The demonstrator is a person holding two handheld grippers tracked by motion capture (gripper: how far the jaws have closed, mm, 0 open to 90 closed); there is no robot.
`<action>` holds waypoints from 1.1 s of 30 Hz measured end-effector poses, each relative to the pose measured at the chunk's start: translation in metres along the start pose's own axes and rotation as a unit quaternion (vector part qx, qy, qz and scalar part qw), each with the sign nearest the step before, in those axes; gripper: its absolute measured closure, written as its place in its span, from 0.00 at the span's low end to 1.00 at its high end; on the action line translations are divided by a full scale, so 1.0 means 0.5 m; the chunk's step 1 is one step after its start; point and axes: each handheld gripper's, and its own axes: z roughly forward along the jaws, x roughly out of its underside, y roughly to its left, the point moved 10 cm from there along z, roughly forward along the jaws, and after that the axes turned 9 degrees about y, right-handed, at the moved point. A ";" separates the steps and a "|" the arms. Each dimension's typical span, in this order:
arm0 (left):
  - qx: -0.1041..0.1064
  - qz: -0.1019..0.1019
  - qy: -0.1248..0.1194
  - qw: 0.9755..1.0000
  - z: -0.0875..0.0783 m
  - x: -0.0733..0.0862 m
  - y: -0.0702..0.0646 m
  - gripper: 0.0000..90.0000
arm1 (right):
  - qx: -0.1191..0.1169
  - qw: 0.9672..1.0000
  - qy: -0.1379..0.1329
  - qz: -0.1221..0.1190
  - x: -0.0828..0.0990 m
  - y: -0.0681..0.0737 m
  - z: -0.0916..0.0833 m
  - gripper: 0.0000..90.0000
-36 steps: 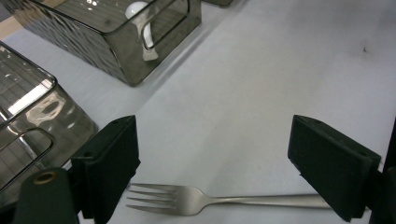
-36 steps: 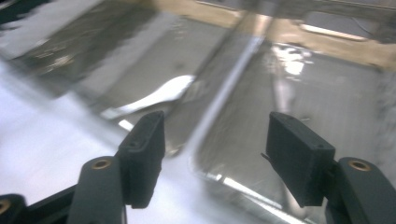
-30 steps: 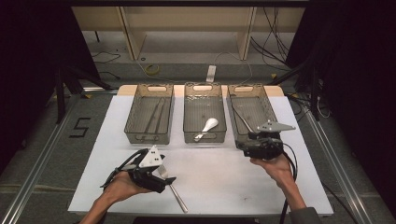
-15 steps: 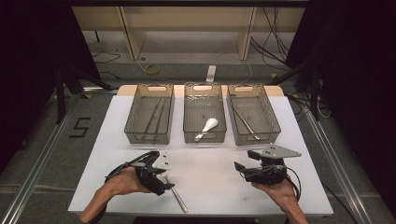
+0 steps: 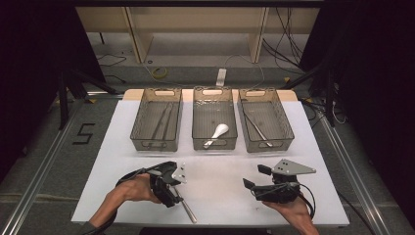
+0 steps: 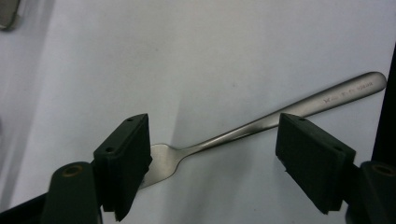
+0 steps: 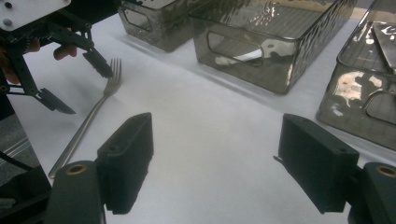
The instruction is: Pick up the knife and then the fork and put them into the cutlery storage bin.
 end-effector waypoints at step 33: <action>0.036 0.085 0.060 0.994 0.033 0.003 -0.012 0.47 | 0.004 1.000 0.012 -0.009 0.007 0.003 0.006 0.31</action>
